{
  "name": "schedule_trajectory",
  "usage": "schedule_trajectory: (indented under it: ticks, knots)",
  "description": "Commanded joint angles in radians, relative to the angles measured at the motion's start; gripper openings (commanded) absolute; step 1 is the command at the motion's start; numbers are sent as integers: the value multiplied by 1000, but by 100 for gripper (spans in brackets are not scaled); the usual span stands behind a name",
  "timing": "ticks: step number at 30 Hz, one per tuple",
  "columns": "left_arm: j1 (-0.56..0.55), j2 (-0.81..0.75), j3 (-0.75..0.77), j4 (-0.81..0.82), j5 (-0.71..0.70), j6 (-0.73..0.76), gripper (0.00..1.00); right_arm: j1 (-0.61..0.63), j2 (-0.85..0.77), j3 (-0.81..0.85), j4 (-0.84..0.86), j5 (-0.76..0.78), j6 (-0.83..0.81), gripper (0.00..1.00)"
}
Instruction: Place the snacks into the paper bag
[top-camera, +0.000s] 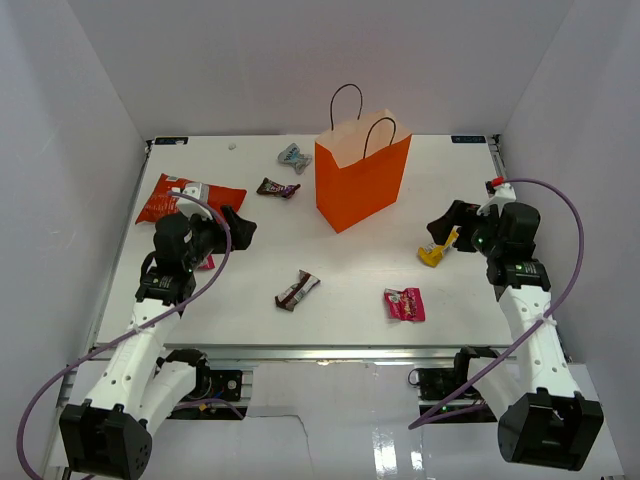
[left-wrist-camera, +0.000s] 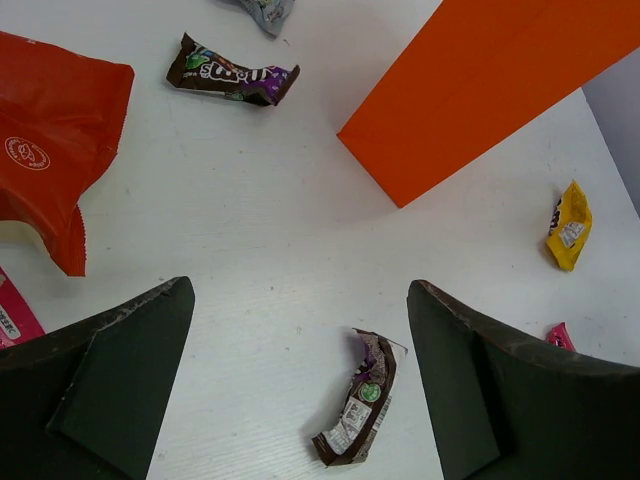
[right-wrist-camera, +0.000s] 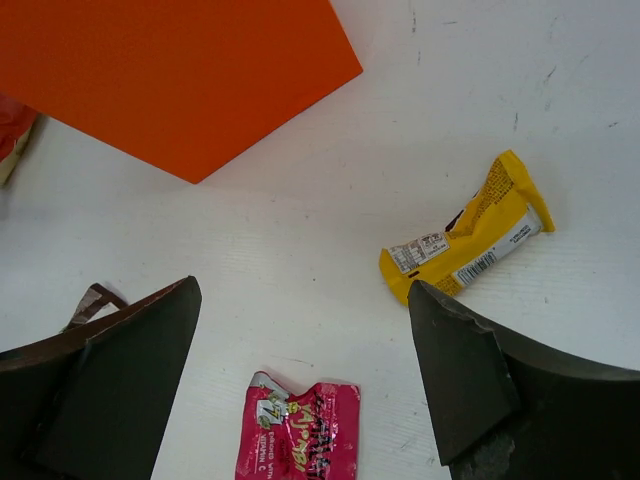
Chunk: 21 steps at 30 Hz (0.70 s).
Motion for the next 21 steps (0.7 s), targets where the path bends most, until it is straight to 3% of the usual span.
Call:
schedule_trajectory:
  ticks: [1,5,9,14,21]
  knots:
    - [-3,4,23,16,0,22,98,-3,-39,44,42,12,13,90]
    - [-4,55,52,-30,-100,40,98,-3,-105,-48,119,-92,-106,90]
    - [-18,174,126,-101,-253,60,98,-1,-171,-122,173,-426,-285,90]
    - [-91,320,276,-204,-514,143,98,12,-142,-61,7,-648,-552,90]
    - [-134,474,375,-261,-723,293,97,23,-161,-76,-1,-650,-560,90]
